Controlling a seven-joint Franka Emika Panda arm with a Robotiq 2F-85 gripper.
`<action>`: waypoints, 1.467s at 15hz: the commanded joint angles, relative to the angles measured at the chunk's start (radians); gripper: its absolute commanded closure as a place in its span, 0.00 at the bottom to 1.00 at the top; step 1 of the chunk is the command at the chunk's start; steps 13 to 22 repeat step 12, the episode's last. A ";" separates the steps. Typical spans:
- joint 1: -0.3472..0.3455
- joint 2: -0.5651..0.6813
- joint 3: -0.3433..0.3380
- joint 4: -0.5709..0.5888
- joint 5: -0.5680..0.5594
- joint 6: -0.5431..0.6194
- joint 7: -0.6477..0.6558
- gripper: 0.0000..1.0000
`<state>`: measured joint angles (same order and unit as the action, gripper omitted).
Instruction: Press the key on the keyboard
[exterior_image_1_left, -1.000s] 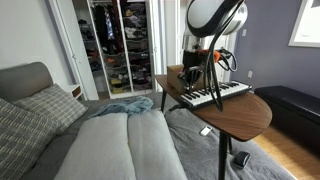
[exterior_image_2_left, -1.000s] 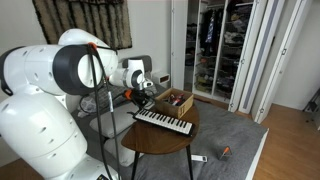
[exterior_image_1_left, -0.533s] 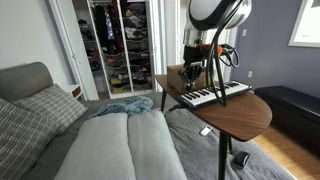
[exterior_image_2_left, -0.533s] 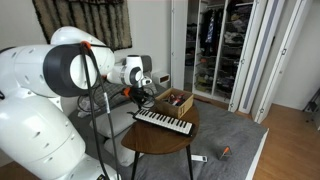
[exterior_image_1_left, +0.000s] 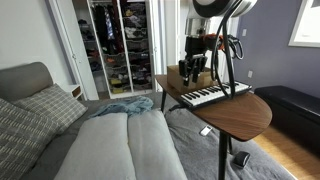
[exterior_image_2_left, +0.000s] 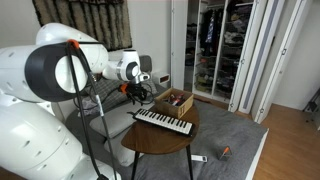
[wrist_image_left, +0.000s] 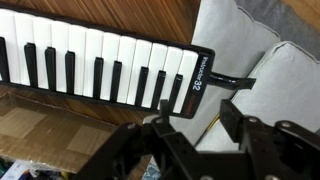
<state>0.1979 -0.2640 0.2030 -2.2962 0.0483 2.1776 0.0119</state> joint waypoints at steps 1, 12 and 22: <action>0.003 -0.072 0.010 -0.002 -0.027 -0.047 0.018 0.12; 0.003 -0.192 -0.002 0.004 -0.032 -0.116 -0.004 0.00; 0.003 -0.192 -0.002 0.004 -0.032 -0.116 -0.004 0.00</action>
